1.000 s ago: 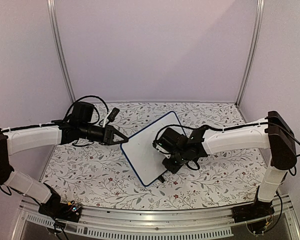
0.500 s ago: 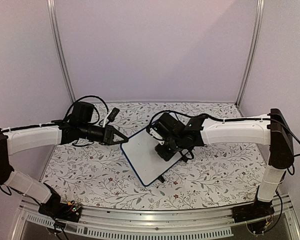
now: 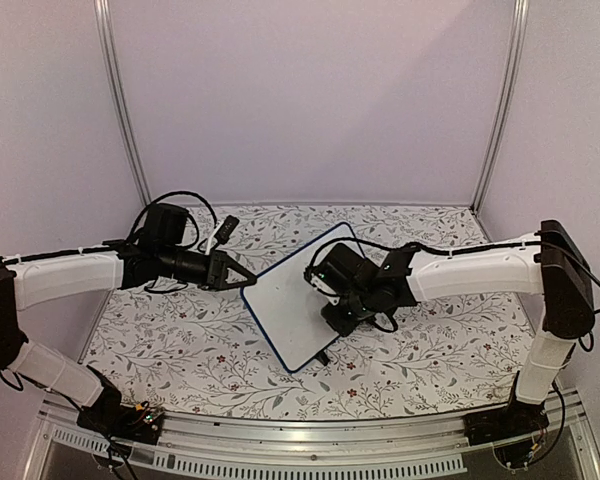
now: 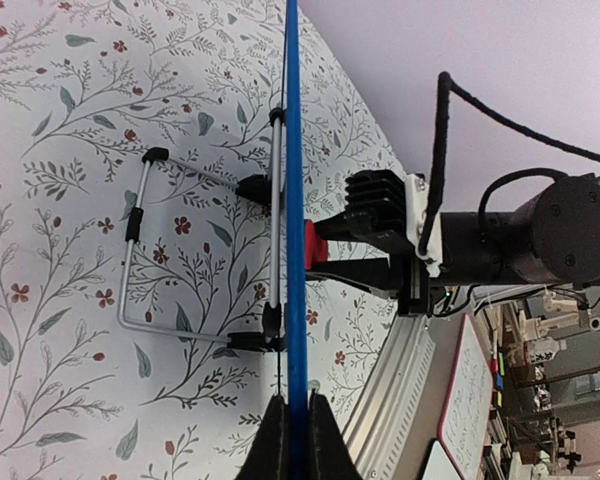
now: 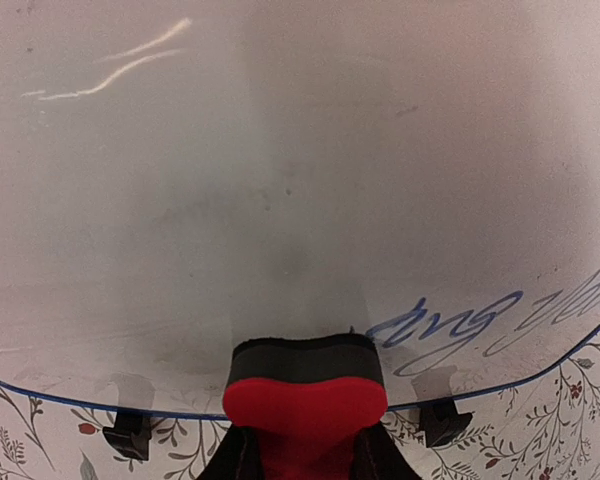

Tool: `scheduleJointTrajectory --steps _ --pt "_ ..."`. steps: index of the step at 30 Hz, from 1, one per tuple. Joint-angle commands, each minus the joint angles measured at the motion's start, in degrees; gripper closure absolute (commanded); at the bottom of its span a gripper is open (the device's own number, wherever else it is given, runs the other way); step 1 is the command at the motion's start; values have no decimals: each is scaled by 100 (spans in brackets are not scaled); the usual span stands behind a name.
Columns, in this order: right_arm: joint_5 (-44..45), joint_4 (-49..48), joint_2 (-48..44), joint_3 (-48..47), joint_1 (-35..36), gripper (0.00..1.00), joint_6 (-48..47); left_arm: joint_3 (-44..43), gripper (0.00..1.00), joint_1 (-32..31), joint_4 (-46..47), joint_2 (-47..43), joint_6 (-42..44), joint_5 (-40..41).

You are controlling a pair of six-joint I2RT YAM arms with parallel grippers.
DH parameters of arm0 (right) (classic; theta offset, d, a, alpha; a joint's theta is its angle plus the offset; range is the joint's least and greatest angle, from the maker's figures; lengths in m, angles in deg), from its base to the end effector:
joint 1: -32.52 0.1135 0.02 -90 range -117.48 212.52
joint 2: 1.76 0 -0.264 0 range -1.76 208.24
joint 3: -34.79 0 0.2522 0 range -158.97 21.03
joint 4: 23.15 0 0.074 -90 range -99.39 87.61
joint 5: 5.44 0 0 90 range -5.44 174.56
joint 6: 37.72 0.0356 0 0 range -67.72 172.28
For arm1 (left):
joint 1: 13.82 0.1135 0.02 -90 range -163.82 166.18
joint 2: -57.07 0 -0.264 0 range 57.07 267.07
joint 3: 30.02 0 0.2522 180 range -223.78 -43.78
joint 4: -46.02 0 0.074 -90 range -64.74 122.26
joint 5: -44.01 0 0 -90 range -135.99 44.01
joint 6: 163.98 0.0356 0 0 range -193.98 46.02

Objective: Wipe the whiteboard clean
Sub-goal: Erase the whiteboard at the center of the board.

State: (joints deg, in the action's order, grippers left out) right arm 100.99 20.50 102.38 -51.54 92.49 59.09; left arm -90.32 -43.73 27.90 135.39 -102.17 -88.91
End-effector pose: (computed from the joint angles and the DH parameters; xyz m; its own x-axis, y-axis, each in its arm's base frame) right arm 0.1970 0.3207 0.1974 -0.5270 -0.6844 -0.5039 -0.7053 0.6830 -0.1901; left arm 0.2369 -0.1642 0.2350 -0.8483 0.0889 -0.5221 0.5005 0.4567 -0.7355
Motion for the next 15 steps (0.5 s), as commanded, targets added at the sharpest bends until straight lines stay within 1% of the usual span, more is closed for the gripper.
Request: scheduleJointTrajectory --steps 1,9,15 --pt "-161 -56 2 256 -89 76 161 21 100 -59 151 -106 82 -402" --pt "-209 8 -22 345 -85 76 210 20 100 -63 150 -121 80 -402" --pt "-213 13 -190 595 -90 76 307 22 100 -61 147 -117 81 -410"
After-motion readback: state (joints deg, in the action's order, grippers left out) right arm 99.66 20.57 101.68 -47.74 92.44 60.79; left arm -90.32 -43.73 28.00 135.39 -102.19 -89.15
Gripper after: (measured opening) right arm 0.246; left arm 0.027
